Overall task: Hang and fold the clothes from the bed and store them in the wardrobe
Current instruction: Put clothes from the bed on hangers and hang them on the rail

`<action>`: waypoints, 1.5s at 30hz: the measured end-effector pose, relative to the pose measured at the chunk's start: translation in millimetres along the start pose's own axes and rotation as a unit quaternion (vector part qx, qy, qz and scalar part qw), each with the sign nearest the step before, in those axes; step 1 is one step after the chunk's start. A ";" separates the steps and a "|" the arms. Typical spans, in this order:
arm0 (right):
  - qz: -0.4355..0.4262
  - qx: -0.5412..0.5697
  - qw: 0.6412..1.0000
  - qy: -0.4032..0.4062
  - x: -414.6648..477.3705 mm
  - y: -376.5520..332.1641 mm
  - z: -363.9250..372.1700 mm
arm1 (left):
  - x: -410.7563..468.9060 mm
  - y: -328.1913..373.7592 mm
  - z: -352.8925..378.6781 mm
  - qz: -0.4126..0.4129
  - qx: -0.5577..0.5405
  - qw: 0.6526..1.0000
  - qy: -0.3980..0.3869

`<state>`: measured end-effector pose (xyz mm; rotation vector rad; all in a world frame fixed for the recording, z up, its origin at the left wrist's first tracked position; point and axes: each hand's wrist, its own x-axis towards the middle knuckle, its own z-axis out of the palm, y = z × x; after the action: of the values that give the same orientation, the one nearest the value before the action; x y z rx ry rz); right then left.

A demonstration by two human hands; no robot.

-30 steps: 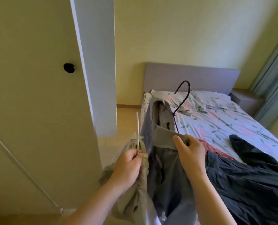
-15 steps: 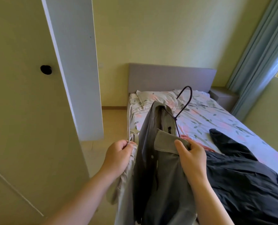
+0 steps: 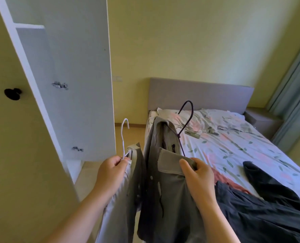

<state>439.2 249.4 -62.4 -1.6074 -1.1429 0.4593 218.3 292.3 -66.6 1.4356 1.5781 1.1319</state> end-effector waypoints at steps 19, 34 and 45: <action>-0.033 0.020 0.997 -0.066 208.7 -7.8 140.4 | 225.7 -6.3 11.4 -0.016 -0.014 0.995 0.093; -0.090 0.086 0.965 -0.229 339.6 -43.4 316.5 | 337.6 -23.6 -49.2 -0.084 0.013 0.956 0.280; -0.099 0.108 0.930 -0.337 354.6 -97.2 464.5 | 375.1 -70.4 -109.7 -0.139 -0.026 0.907 0.397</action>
<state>206.3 794.1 -56.7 -1.1440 -1.6758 1.0147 42.6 648.4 -72.3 0.6772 2.1790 1.6738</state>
